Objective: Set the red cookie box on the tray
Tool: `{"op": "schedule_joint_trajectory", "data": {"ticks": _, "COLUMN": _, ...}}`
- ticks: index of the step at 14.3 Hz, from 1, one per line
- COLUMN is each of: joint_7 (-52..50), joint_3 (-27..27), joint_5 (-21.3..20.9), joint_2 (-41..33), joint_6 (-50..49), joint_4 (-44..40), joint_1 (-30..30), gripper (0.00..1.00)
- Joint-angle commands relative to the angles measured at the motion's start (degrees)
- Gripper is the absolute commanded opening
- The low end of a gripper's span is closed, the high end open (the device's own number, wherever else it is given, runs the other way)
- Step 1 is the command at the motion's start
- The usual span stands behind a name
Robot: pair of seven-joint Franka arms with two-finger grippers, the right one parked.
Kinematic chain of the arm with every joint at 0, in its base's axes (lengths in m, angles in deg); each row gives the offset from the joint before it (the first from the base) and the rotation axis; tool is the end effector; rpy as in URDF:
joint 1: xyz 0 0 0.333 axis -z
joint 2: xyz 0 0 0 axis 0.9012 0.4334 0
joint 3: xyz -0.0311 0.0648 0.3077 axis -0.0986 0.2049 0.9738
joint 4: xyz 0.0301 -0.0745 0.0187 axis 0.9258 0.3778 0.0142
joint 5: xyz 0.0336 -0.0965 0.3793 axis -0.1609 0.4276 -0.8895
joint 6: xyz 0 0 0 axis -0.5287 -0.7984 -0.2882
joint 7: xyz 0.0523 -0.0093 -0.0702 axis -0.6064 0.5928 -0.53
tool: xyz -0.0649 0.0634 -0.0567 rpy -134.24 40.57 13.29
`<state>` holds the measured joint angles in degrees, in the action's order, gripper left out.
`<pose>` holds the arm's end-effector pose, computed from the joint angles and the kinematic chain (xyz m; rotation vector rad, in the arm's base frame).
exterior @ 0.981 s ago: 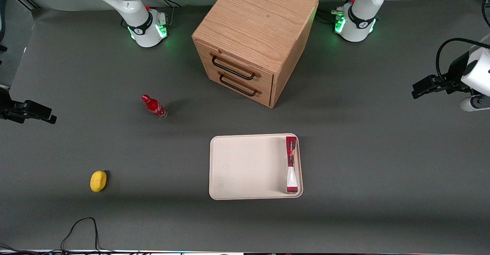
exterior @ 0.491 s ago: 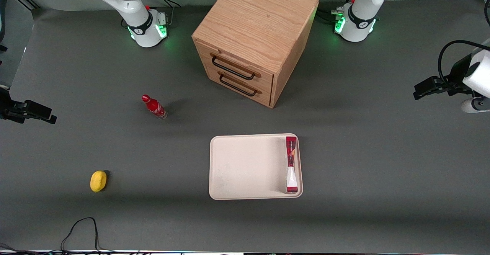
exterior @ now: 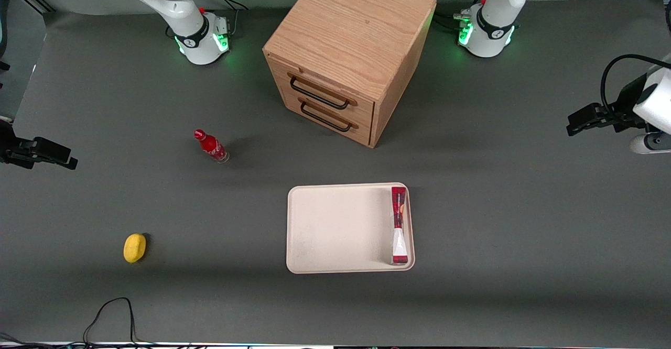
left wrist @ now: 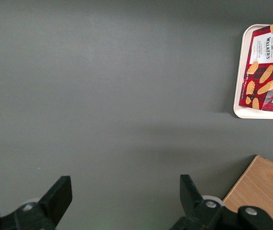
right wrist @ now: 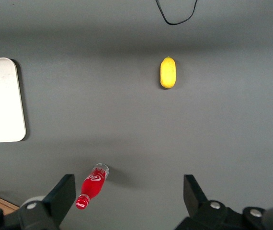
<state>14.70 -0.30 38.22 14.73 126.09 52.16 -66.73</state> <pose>0.5629 -0.0155 0.5909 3.1244 0.1071 -0.0726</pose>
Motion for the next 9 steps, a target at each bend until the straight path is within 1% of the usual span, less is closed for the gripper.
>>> {"op": "schedule_joint_trajectory", "data": {"ticks": 1, "joint_7": 1.4, "joint_3": 0.71, "joint_5": 0.7, "joint_2": 0.52, "joint_6": -0.55, "joint_4": -1.22, "joint_1": 0.57, "gripper": 1.0}}
{"op": "schedule_joint_trajectory", "data": {"ticks": 6, "joint_7": 1.57, "joint_3": 0.63, "joint_5": 0.61, "joint_2": 0.52, "joint_6": -1.25, "joint_4": -1.31, "joint_1": 0.57, "gripper": 1.0}}
{"op": "schedule_joint_trajectory", "data": {"ticks": 9, "joint_7": 1.66, "joint_3": 0.63, "joint_5": -0.62, "joint_2": 0.52, "joint_6": -2.39, "joint_4": -1.4, "joint_1": 0.83, "gripper": 1.0}}
